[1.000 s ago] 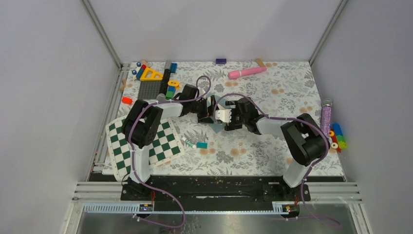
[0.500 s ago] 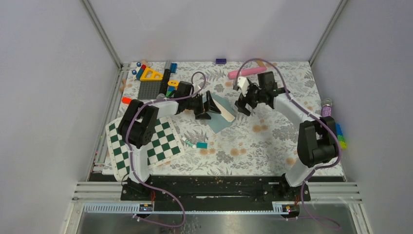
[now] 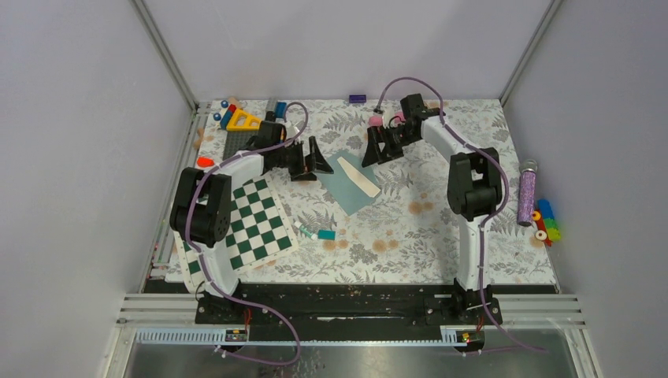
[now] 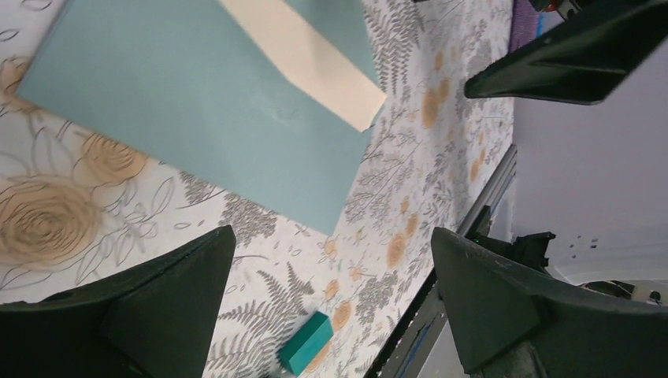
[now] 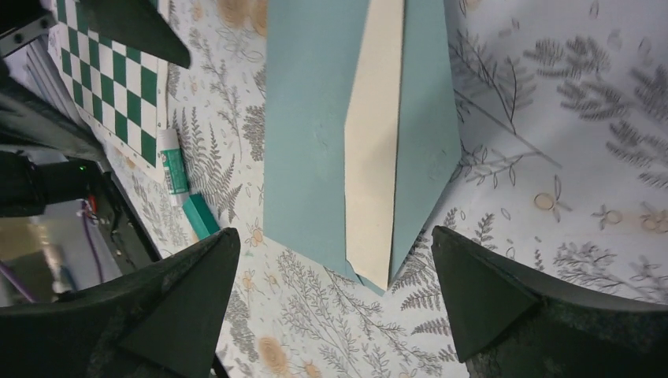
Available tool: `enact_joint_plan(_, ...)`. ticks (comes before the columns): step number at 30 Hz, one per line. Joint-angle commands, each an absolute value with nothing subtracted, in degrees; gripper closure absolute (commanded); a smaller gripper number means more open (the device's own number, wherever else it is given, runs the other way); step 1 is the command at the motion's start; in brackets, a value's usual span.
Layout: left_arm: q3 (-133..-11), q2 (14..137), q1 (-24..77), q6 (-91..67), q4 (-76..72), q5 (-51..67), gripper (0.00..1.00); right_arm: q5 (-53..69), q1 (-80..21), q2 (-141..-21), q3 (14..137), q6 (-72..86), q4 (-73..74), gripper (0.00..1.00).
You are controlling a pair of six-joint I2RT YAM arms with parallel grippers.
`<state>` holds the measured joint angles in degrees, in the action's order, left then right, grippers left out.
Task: Place the letter into the envelope and seal it
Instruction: Pick up the envelope from the center of the board.
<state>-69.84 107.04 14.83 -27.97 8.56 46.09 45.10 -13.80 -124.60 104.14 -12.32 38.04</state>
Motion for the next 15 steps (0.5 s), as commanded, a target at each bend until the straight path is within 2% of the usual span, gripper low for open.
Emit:
enact_joint_plan(1,-68.1,106.1,14.1,-23.1,10.9,44.5,0.01,43.8,-14.2,-127.6,106.0,-3.2,41.4,0.0)
enact_joint_plan(15,-63.7,110.1,15.6,-25.2,7.5,39.8,0.01,43.0,-15.3,-134.5,106.5,3.7,43.4,0.0)
